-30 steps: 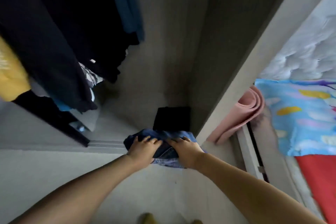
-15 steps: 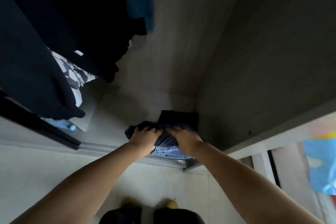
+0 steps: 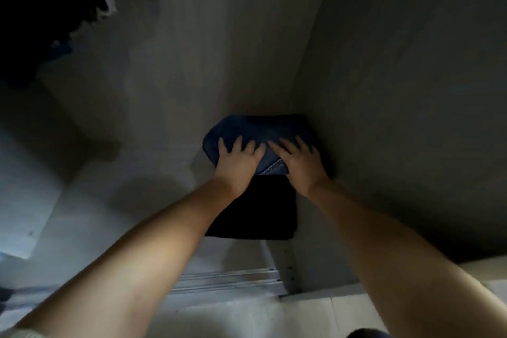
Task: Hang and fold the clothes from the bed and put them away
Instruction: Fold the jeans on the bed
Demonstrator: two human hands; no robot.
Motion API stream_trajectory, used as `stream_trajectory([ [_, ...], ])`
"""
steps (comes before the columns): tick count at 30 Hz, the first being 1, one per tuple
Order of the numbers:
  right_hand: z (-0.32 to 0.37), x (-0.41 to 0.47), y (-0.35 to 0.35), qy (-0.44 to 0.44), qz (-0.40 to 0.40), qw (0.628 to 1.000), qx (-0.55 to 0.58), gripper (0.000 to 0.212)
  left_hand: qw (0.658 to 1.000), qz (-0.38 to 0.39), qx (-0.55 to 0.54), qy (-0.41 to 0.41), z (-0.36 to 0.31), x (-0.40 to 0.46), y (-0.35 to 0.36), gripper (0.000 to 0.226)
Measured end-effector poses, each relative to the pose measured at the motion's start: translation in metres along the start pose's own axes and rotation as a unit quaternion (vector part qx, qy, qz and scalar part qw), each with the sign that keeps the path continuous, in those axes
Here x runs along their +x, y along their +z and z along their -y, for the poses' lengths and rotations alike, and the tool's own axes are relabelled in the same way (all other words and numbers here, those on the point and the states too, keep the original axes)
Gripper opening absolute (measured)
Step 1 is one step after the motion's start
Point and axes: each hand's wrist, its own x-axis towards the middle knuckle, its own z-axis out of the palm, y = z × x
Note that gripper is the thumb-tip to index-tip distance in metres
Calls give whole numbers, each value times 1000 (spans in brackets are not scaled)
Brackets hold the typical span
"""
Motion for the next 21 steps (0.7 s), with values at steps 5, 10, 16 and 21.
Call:
stream_trajectory([
  [5, 1, 3, 141, 38, 6, 999, 10, 68, 1000, 15, 4, 6, -11, -5, 142, 66],
  [10, 6, 6, 238, 49, 69, 996, -10, 86, 996, 79, 42, -5, -21, -15, 244, 98],
  [16, 7, 1, 251, 55, 123, 991, -15, 91, 985, 163, 50, 26, -20, -15, 244, 105],
  [21, 10, -4, 213, 43, 205, 977, -24, 87, 967, 245, 11, 63, -10, -16, 191, 94],
])
